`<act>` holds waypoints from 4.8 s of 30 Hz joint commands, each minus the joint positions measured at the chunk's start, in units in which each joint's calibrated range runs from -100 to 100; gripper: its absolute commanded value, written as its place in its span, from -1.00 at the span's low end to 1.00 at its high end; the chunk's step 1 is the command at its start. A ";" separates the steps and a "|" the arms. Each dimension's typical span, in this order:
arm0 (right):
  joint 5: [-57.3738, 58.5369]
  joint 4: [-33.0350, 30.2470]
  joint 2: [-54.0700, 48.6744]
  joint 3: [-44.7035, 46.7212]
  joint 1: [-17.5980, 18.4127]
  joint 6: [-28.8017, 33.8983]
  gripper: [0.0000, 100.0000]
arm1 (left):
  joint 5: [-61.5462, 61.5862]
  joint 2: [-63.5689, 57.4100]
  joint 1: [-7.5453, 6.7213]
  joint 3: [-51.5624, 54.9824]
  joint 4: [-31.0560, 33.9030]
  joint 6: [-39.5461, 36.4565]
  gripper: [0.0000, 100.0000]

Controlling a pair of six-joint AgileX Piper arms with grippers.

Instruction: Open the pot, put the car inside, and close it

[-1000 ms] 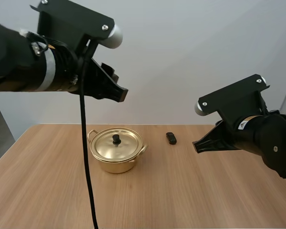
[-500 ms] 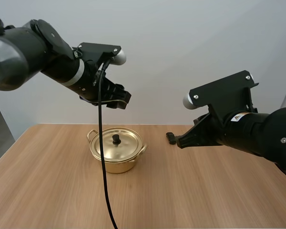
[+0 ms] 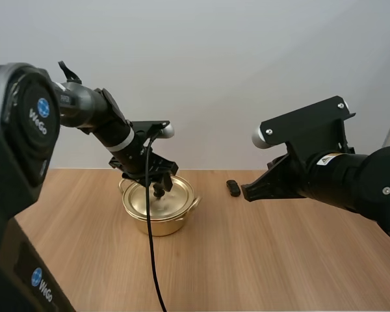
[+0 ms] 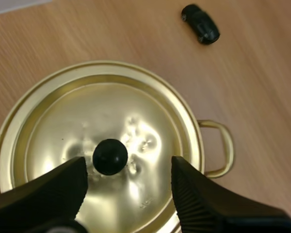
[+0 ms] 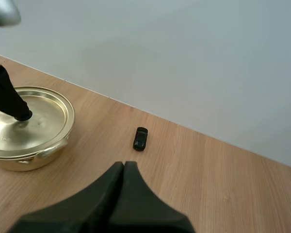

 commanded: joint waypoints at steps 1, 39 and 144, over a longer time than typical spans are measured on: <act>0.17 -0.02 -0.01 0.01 0.00 0.02 -1.00 | -3.98 0.78 -0.01 -0.08 0.47 -0.04 0.63; -13.16 24.50 53.94 -10.04 -1.00 -16.66 0.75 | -16.01 -35.08 3.58 -11.41 -30.04 7.80 -1.00; -6.82 44.46 56.16 -18.75 -5.72 -36.16 -1.00 | -1.43 -4.69 -0.44 -2.50 -0.25 2.66 -1.00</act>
